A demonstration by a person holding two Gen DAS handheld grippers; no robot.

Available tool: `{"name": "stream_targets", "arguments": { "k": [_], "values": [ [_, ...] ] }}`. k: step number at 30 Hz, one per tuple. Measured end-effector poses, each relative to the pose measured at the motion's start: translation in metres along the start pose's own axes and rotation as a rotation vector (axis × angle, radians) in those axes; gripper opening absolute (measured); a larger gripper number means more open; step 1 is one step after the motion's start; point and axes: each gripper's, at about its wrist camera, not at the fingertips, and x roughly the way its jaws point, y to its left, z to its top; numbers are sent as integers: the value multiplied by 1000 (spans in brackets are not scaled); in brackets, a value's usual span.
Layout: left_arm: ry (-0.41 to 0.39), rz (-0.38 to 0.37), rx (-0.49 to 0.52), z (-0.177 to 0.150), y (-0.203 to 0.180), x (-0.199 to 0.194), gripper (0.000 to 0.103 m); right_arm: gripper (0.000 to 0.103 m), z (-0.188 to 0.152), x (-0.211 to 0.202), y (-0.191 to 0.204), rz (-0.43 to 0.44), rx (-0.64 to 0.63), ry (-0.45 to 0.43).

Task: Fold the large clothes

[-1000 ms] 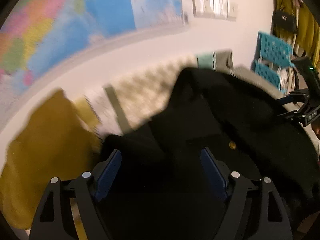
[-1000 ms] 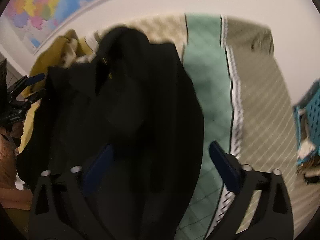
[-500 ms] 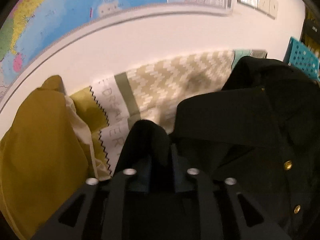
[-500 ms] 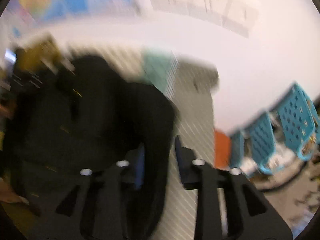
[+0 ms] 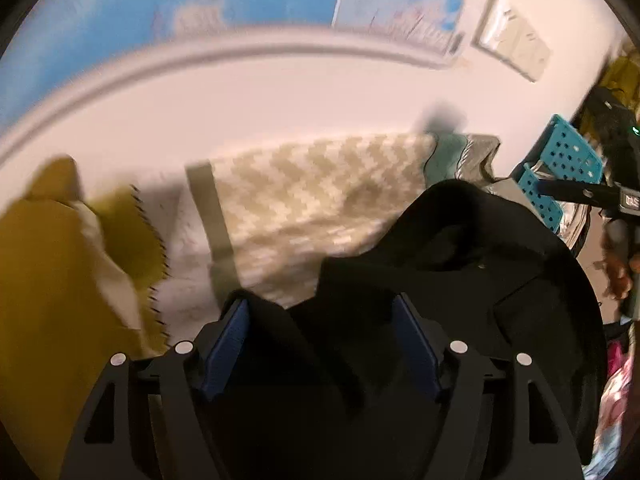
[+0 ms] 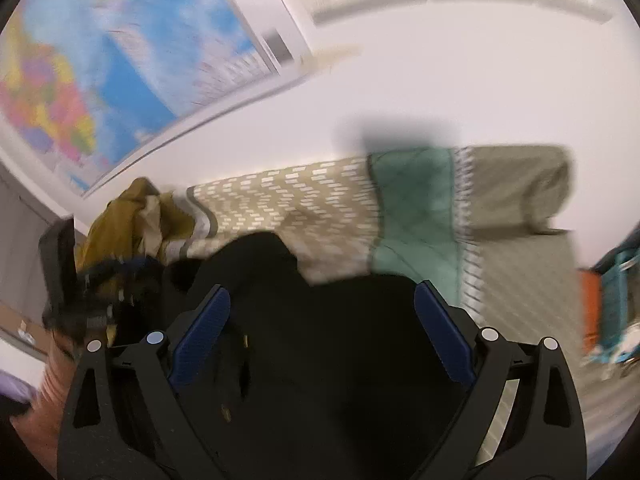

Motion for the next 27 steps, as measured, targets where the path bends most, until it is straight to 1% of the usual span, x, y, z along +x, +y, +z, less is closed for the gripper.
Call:
{"name": "stream_targets", "arguments": {
  "k": [1, 2, 3, 4, 5, 6, 7, 9, 10, 11, 12, 13, 14, 15, 16, 17, 18, 19, 20, 21, 22, 23, 24, 25, 26, 27],
  "values": [
    [28, 16, -4, 2, -2, 11, 70, 92, 5, 17, -1, 38, 23, 45],
    [50, 16, -4, 2, -3, 18, 70, 92, 9, 31, -3, 59, 43, 83],
    [71, 0, -7, 2, -4, 24, 70, 92, 10, 50, -5, 85, 72, 134],
    [102, -29, -12, 2, -4, 31, 70, 88, 11, 61, -5, 119, 87, 166],
    [121, -49, -7, 1, -6, 35, 70, 69, 8, 66, -4, 162, 85, 185],
    [125, -57, 6, 0, -7, 38, 62, 35, 6, 69, 0, 201, 53, 204],
    [121, -74, 31, -2, -9, 38, 56, 24, 5, 69, 5, 220, 13, 205],
    [110, -78, 40, -2, -11, 35, 37, 11, 3, 53, 18, 198, -74, 160],
    [92, -48, 34, 2, -10, 30, 28, 9, 3, 41, 23, 191, -111, 126],
    [54, -11, 22, 7, -8, 21, 11, 9, 4, 26, 30, 179, -153, 69],
    [7, 17, 21, 12, -8, 16, 11, 8, 5, 1, 39, 156, -212, -31],
    [-81, 70, 22, 19, -7, 3, 11, 8, 6, -17, 45, 145, -263, -112],
    [-124, 91, 12, 25, -6, -4, 11, 8, 6, -31, 50, 109, -314, -188],
    [-139, 83, -2, 29, -4, -7, 12, 9, 6, -39, 49, 81, -326, -236],
    [-130, 68, -7, 32, -4, -5, 12, 9, 7, -36, 41, 77, -299, -234],
    [-124, 91, 0, 33, -5, 0, 13, 14, 7, -26, 32, 46, -272, -201],
    [-119, 150, 22, 33, -9, 8, 18, 24, 7, -7, 21, -52, -248, -147],
    [-113, 188, 43, 31, -12, 13, 22, 29, 4, 11, 13, -136, -229, -96],
    [-104, 223, 59, 29, -13, 19, 28, 43, 1, 26, 4, -188, -208, -35],
    [-92, 240, 61, 26, -14, 25, 32, 53, -5, 35, -10, -214, -144, 14],
    [-76, 224, 52, 23, -13, 28, 32, 56, -10, 34, -20, -194, -86, 10],
    [-70, 212, 46, 20, -12, 29, 32, 62, -17, 25, -31, -127, -18, -12],
    [-73, 210, 49, 17, -11, 29, 34, 69, -23, 13, -38, -81, 9, -31],
    [-85, 216, 68, 12, -12, 24, 37, 73, -30, -2, -42, -50, 18, -53],
    [-98, 221, 87, 8, -14, 18, 43, 79, -36, -13, -44, -44, 14, -73],
    [-111, 220, 106, 5, -14, 13, 48, 84, -48, -34, -45, -48, 2, -102]
  ]
}}
